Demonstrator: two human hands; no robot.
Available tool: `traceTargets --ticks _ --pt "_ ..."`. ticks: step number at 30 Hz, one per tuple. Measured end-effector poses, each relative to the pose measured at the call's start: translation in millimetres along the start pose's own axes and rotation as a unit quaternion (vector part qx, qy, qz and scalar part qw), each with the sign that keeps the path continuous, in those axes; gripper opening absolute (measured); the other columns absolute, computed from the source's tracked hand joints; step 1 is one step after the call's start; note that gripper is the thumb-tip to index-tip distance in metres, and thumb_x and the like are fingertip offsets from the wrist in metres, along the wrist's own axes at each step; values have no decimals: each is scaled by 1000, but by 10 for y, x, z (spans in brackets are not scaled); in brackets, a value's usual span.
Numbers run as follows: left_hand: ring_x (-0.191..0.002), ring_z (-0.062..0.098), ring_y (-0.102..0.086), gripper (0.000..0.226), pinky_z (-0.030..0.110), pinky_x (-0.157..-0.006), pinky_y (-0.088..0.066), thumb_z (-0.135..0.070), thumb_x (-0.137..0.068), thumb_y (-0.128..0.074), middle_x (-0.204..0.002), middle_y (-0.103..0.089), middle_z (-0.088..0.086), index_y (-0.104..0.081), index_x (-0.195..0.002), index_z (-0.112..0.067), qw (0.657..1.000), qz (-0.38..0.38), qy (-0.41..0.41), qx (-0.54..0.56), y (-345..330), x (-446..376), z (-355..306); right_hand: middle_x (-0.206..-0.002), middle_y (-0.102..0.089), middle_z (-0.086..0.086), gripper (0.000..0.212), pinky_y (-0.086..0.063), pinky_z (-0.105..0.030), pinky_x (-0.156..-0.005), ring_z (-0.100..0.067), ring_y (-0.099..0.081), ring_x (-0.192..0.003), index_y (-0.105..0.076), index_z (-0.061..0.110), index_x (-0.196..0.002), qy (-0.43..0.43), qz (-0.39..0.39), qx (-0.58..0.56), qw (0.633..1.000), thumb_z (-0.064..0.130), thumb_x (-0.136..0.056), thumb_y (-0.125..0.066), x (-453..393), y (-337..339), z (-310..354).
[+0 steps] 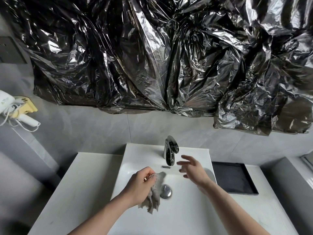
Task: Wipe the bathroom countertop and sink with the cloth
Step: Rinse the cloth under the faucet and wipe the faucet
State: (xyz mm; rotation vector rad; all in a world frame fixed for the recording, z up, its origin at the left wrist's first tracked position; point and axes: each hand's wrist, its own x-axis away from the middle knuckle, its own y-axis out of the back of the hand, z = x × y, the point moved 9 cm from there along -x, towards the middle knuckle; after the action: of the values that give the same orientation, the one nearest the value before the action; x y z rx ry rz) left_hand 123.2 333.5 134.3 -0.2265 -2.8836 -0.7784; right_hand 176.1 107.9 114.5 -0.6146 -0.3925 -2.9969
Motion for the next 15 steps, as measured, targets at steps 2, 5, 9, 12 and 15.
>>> traceTargets --ticks 2,5,9,12,15 --pt "-64 5 -47 20 27 -70 -43 -32 -99 -58 -70 -60 -11 -62 -85 -18 1000 -3 3 13 20 -24 24 -116 -75 -2 38 -55 -36 -85 -22 -71 -101 -56 24 -129 -37 -20 -62 997 6 -96 -56 -152 -12 19" --pt "-64 4 -50 18 23 -70 -42 -33 -98 -60 -73 -64 -13 -65 -85 -22 1000 -11 9 24 58 -11 66 -107 -77 0 26 -52 -32 -81 -21 -73 -102 -68 20 -121 -71 3 -103 992 10 -97 -62 -318 -128 88" --pt "-61 7 -48 13 22 -68 -42 -32 -98 -60 -84 -67 -6 -67 -90 -24 999 -29 12 15 138 29 144 -95 -72 -4 18 -51 -22 -68 -12 -70 -81 -68 6 -110 -127 -8 -193 973 2 -92 -68 -422 -239 168" --pt "-57 10 -47 9 27 -62 -40 -29 -98 -61 -86 -65 1 -67 -92 -25 999 -26 9 35 163 74 145 -101 -73 -7 26 -51 -20 -69 -10 -70 -82 -65 4 -113 -137 -22 -261 955 -1 -89 -70 -449 -263 238" --pt "-56 12 -46 7 29 -61 -39 -29 -96 -62 -81 -61 -6 -67 -91 -29 998 -30 -1 56 205 133 131 -108 -77 -2 32 -49 -22 -74 -9 -73 -88 -68 11 -120 -120 -13 -283 951 5 -88 -71 -332 -293 275"
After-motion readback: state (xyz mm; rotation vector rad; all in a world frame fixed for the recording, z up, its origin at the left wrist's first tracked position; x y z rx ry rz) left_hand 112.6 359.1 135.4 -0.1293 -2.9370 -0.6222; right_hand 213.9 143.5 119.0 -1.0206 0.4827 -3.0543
